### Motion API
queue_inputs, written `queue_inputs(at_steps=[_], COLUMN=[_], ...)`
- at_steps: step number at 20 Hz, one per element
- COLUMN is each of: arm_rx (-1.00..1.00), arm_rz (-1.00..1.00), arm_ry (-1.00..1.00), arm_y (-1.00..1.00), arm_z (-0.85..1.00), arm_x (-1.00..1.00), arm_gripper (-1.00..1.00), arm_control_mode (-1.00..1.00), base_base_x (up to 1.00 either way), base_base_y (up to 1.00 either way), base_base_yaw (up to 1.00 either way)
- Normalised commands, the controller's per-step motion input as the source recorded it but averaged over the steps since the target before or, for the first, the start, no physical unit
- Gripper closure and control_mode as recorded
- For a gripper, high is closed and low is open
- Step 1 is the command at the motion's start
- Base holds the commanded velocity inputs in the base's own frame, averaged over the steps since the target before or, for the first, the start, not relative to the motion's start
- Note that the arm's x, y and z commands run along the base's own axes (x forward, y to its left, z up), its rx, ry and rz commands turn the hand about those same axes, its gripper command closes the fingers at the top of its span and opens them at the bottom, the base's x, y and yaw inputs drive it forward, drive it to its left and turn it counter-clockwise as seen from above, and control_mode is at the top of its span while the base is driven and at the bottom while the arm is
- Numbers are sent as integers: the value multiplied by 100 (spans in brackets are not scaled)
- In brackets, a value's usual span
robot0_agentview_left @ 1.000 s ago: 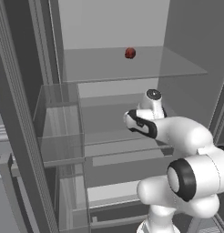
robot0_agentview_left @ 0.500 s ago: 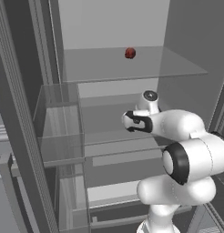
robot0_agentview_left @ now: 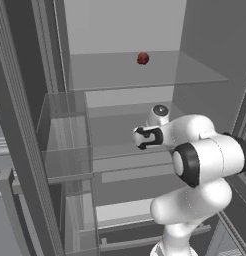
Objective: Take the strawberry from the fridge and place it on top of the pancake, located on the dining counter.
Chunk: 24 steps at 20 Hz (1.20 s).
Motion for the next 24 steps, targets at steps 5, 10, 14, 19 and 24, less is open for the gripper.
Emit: queue_inputs(at_steps=[5, 10, 14, 19, 24], arm_rx=[-3, 0, 0, 0, 1], arm_rz=[1, 0, 0, 0, -3], arm_ry=[0, 5, 10, 1, 0], arm_y=[1, 0, 0, 0, -2], arm_z=[-21, -16, -37, -20, -17], arm_x=[16, 6, 0, -19, -66], arm_gripper=[-100, -100, 100, 100, 100], arm_control_mode=[-100, -100, -100, -100, -100], base_base_x=[0, 0, 0, 0, 0], base_base_y=[0, 0, 0, 0, 0], base_base_yaw=[0, 0, 0, 0, 0])
